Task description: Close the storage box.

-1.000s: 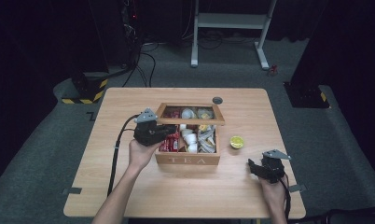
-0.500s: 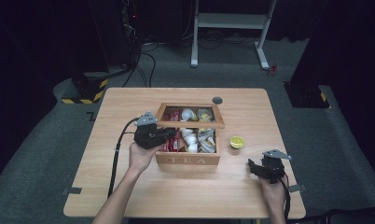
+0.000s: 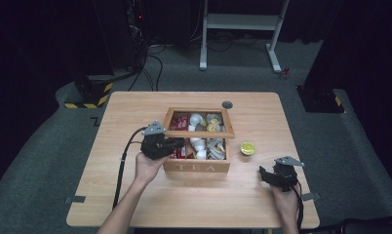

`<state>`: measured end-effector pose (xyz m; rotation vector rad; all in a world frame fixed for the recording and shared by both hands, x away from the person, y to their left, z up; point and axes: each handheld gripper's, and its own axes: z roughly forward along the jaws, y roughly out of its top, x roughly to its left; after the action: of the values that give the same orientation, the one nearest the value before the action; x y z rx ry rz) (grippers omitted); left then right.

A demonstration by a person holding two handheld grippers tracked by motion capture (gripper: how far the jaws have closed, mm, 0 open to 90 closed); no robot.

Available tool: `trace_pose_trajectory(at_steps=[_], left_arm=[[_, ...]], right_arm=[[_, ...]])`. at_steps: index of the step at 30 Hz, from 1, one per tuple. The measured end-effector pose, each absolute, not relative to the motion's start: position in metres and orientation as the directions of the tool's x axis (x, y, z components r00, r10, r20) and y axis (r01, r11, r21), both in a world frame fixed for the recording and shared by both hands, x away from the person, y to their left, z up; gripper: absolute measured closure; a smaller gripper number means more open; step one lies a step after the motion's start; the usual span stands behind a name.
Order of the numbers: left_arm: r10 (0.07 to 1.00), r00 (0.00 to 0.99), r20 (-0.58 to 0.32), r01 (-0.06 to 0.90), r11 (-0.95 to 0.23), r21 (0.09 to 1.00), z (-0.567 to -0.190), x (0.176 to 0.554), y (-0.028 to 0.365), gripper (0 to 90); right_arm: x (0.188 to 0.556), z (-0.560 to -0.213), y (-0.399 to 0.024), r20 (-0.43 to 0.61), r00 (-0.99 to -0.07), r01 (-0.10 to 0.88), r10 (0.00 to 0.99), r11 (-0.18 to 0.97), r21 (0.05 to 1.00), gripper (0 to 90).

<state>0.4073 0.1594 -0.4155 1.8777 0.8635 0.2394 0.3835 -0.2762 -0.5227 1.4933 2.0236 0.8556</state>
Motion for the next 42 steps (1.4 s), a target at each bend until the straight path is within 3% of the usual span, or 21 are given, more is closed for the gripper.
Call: trace_pose_trajectory(at_steps=[42], left_arm=[[0.617, 0.738, -0.274, 0.510, -0.243, 0.825, -0.455, 0.395, 0.162, 82.5]], right_arm=[[0.384, -0.523, -0.276, -0.014, -0.291, 0.657, 0.957, 0.211, 0.724, 28.9]])
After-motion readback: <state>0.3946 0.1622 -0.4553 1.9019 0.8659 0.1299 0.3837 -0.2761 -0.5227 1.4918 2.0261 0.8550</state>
